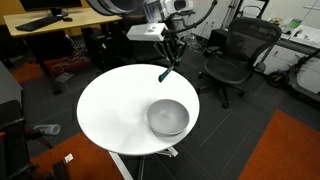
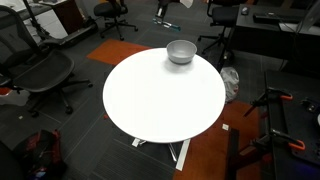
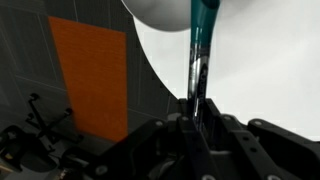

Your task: Put the marker inside the grey bowl

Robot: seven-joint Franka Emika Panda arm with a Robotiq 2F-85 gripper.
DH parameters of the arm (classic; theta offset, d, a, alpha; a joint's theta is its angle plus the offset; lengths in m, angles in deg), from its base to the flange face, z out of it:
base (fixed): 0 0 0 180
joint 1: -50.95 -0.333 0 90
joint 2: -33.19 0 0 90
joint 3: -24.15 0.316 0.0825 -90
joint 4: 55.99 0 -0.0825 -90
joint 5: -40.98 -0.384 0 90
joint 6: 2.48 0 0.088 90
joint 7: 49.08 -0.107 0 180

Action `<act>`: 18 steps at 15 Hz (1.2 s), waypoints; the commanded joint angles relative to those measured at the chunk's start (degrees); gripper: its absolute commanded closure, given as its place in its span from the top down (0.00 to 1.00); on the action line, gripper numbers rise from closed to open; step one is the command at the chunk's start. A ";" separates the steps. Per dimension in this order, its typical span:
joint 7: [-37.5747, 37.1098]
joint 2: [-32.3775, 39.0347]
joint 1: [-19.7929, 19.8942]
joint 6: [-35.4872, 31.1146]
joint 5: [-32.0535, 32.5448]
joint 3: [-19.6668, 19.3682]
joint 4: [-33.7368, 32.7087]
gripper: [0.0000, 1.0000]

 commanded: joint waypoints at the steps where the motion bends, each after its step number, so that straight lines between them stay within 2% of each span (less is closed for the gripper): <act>1: -3.74 1.81 1.82 2.25 0.27 -0.93 -3.31 0.05; 11: -5.82 11.46 7.04 8.72 -4.02 -0.46 -11.91 0.05; 15: -5.88 14.33 7.75 11.38 -5.81 -0.13 -14.13 0.05; 18: -6.45 14.63 7.62 11.01 -6.50 -0.27 -13.46 0.05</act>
